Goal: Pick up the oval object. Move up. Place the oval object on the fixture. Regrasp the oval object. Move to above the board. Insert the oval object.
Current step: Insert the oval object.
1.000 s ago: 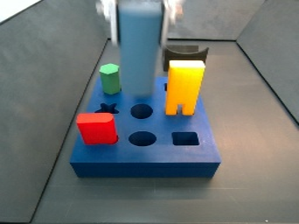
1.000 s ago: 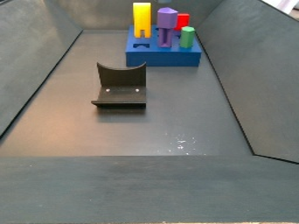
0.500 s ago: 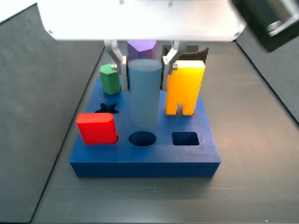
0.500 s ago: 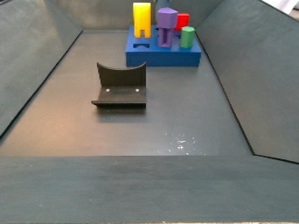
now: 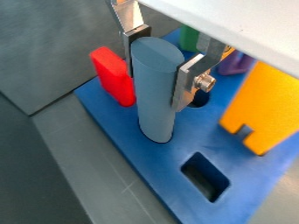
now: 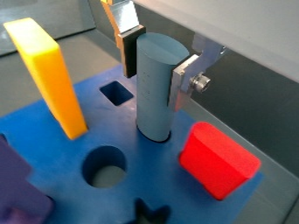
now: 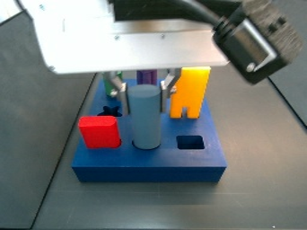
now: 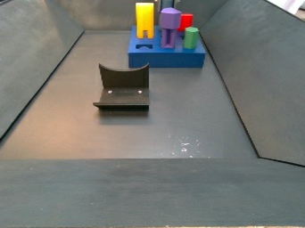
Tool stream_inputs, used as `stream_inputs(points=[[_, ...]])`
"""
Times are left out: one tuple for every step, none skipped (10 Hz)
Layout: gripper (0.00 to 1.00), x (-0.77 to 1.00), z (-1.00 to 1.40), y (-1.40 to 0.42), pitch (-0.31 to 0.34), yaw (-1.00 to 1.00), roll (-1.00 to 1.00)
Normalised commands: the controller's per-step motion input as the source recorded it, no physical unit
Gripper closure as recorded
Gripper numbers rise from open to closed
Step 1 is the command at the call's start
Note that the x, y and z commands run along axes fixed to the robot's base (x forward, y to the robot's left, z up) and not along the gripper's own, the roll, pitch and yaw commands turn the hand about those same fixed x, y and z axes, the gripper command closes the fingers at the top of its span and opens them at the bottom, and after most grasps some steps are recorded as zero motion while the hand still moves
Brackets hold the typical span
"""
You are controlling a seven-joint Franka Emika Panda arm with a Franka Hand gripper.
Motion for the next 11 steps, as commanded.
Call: stream_inputs(points=[[1.0,-0.18,-0.05,-0.21,-0.029,0.3,0.23],[1.0,-0.18,-0.15,-0.09,-0.053,0.34,0.27],[1.0,0.0,-0.27,-0.01,-0.044,0.26,0.24],[1.0,0.29,-0.59,-0.12,-0.099,0.03,0.12],[1.0,0.34,-0.83,-0.18,-0.156,0.0,0.07],[1.0,0.45,-0.91,-0.23,-0.12,-0.25,0.05],[1.0,0.36,-0.87,-0.19,-0.139,-0.31,0.02],[1.0,0.24,-0.88,-0.16,-0.157,-0.24,0.05],[1.0,0.26,-0.81,-0.14,-0.099,-0.19,0.11],[1.0,0.09,-0.23,0.0,-0.09,-0.04,-0.17],[1.0,0.01,0.0,0.0,0.034,0.0,0.01]])
